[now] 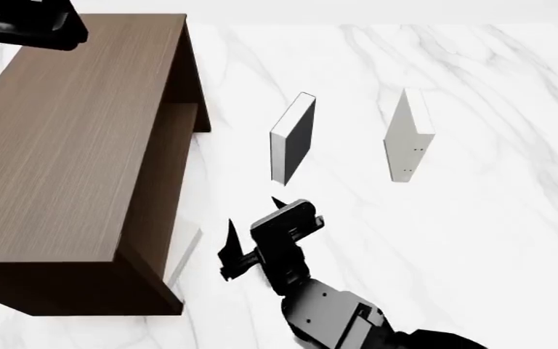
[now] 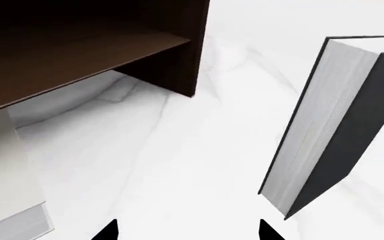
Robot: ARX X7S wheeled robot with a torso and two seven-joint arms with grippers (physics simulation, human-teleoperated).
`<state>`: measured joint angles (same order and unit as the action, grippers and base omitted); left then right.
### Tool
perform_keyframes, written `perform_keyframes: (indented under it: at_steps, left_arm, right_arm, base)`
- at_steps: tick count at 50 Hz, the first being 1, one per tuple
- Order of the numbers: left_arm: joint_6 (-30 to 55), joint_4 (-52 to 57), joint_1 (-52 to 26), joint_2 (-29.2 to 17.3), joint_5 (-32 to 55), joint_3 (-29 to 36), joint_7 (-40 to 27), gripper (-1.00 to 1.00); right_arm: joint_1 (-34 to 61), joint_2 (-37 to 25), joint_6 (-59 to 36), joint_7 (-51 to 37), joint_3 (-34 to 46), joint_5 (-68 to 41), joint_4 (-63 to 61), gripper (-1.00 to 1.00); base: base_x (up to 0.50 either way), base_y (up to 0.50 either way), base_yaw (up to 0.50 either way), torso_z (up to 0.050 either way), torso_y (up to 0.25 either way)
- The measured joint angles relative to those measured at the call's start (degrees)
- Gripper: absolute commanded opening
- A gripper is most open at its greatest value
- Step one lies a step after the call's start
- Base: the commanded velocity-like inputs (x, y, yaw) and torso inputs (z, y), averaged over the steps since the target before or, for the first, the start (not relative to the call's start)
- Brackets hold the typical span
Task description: Pick up the book on the right and place it under the cabinet shelf.
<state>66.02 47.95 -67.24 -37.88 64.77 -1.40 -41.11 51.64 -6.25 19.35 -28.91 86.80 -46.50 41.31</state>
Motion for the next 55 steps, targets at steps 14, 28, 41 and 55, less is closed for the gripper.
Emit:
perform_keyframes:
  at_steps: [14, 28, 41, 55]
  left_arm:
    - [-0.7, 0.0, 0.6, 0.1, -0.8, 1.4, 0.3, 1.00]
    - [-1.6, 0.1, 1.7, 0.0, -1.5, 2.1, 0.5, 1.00]
    - [-2.4, 0.3, 2.7, -0.1, -1.9, 2.4, 0.6, 1.00]
    - [-4.8, 0.7, 6.0, 0.2, -3.9, 3.2, 1.7, 1.00]
  right_arm:
    - [1.6, -7.5, -2.7, -5.1, -0.8, -1.7, -13.8, 1.00]
    - [3.7, -14.2, -5.0, -9.7, -1.6, -2.7, -26.4, 1.00]
    - [5.9, -18.7, -7.2, -13.2, -2.0, -3.0, -35.7, 1.00]
    - [10.4, -23.8, -10.7, -16.6, -3.4, -4.1, -45.2, 1.00]
  base:
    - [0.00, 0.00, 0.00, 0.000, 0.122]
    - [0.00, 0.00, 0.00, 0.000, 0.152]
    - [0.00, 0.00, 0.00, 0.000, 0.173]
    - [0.00, 0.00, 0.00, 0.000, 0.181]
